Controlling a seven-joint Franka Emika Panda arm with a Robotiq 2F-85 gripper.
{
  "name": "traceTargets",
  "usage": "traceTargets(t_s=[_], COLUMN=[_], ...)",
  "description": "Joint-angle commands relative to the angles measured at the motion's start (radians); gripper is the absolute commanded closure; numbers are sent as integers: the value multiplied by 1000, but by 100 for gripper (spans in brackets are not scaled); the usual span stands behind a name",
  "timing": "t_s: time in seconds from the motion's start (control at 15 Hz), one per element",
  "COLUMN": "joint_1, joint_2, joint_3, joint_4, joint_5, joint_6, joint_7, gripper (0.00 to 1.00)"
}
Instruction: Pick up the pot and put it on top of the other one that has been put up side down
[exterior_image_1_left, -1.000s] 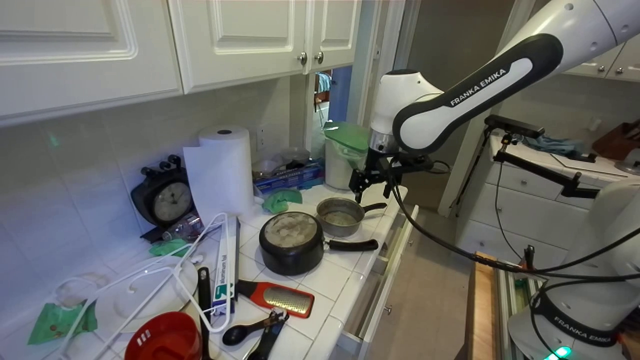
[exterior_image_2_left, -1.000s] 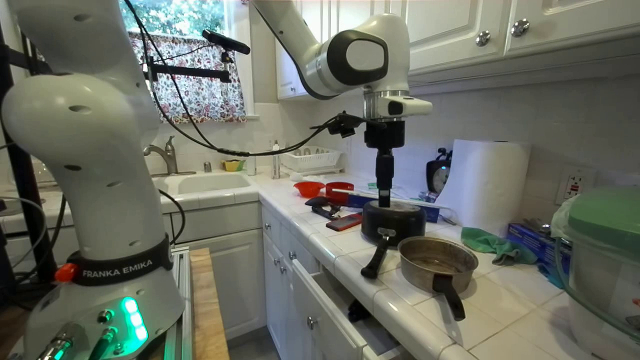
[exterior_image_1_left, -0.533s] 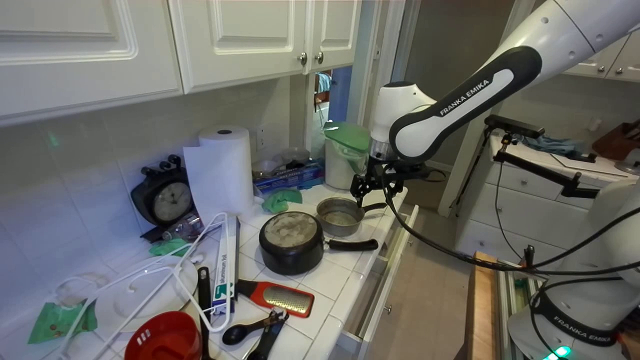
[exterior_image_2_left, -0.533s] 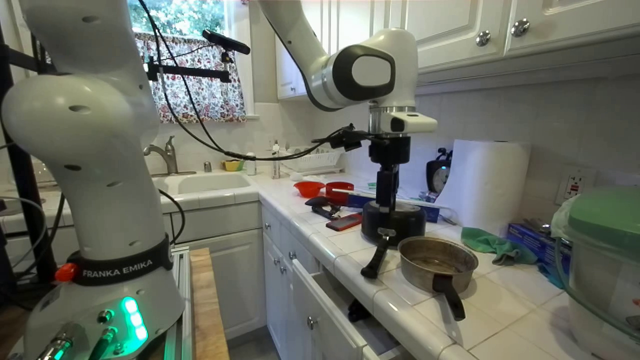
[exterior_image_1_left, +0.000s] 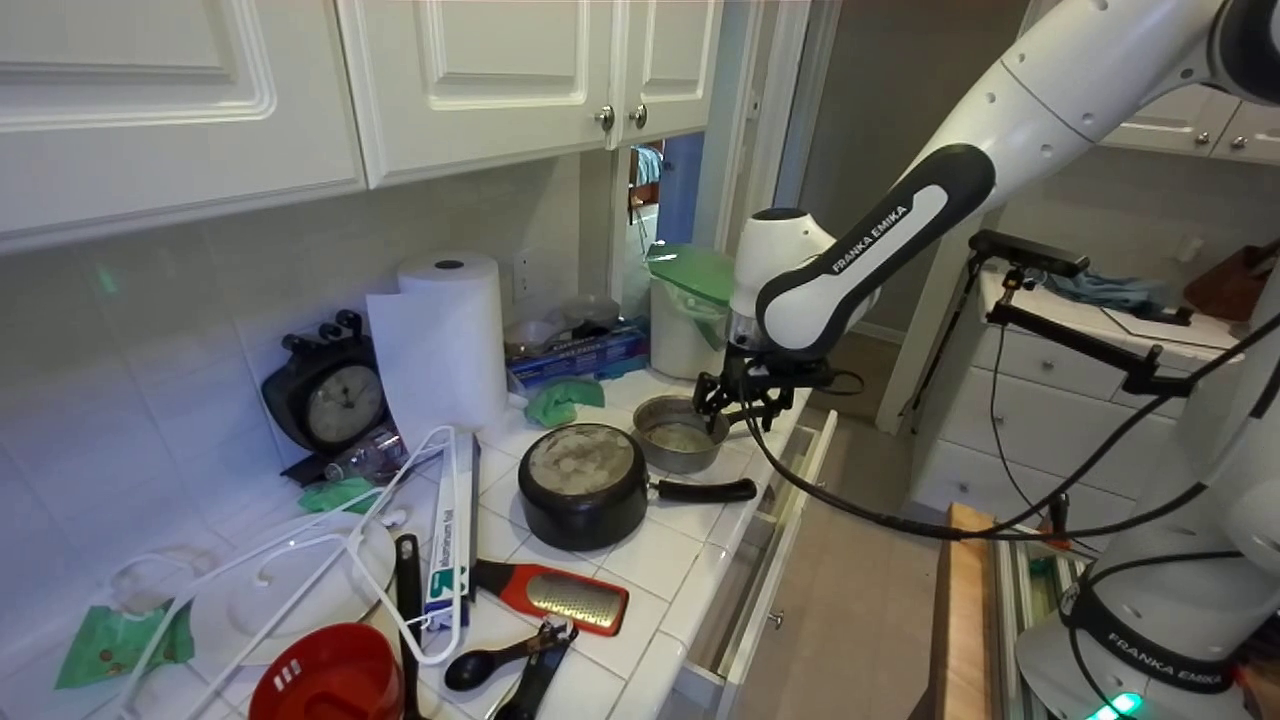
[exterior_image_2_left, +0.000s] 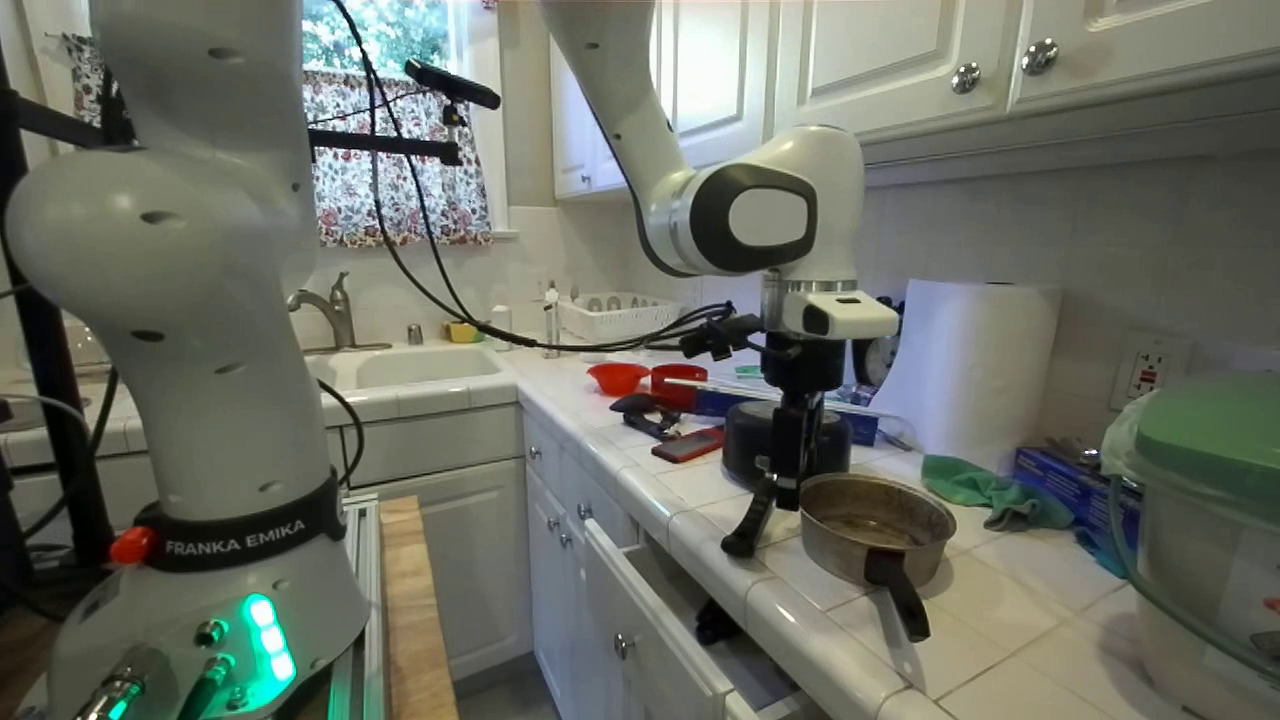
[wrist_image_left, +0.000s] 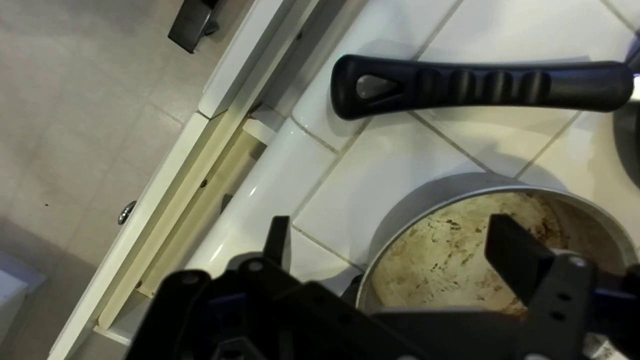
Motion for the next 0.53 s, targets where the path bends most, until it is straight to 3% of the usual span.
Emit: traceTargets(t_s=[0.0,0.47], joint_1=[36,71], joint_2=[84,193], joint_3=[-36,-59], joint_4=[64,138], joint_5=[36,97], joint_6=[33,66], joint_7=[24,20], gripper=[0,0])
